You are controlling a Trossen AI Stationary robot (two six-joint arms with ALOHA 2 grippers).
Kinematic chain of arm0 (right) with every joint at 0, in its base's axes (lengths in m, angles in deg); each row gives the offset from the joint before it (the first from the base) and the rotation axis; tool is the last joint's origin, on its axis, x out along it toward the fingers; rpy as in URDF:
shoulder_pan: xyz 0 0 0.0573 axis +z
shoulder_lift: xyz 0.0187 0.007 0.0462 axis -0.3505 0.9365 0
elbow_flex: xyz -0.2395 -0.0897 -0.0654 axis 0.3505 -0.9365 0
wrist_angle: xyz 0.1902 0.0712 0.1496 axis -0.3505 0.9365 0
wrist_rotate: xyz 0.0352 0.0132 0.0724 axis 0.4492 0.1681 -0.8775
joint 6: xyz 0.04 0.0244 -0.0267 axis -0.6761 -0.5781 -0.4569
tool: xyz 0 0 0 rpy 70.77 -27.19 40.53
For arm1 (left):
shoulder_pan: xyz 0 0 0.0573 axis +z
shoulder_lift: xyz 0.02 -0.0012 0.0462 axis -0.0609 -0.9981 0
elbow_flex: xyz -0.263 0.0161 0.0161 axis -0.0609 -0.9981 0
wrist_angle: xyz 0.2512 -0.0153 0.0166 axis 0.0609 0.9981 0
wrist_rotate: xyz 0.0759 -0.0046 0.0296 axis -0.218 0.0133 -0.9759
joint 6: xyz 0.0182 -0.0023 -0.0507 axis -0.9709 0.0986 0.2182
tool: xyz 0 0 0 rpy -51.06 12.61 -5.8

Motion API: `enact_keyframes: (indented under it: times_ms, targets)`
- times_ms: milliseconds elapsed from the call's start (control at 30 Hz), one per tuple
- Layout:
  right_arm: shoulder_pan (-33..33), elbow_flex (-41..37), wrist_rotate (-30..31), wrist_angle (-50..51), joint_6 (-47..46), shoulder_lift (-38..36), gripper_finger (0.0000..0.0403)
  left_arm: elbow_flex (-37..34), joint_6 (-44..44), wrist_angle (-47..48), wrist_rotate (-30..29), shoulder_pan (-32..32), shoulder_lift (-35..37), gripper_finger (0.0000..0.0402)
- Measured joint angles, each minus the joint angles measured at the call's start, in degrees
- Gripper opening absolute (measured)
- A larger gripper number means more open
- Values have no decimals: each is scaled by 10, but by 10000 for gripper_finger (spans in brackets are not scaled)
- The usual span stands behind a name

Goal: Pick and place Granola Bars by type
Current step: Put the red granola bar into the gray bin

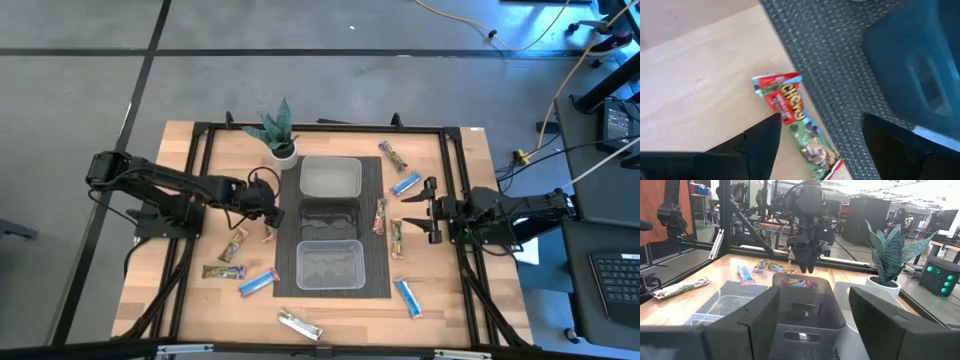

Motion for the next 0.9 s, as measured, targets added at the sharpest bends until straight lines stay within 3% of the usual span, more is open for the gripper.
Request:
enact_keyframes:
  times_ms: [333,633,900]
  targets:
    - [0,0,0,0,0,0,242,-10,18,-29,-13,-14,-30,265]
    - [0,0,0,0,0,0,242,-9,39,-30,19,-14,-111,265]
    - [0,0,0,0,0,0,242,-8,39,-31,22,-14,-123,265]
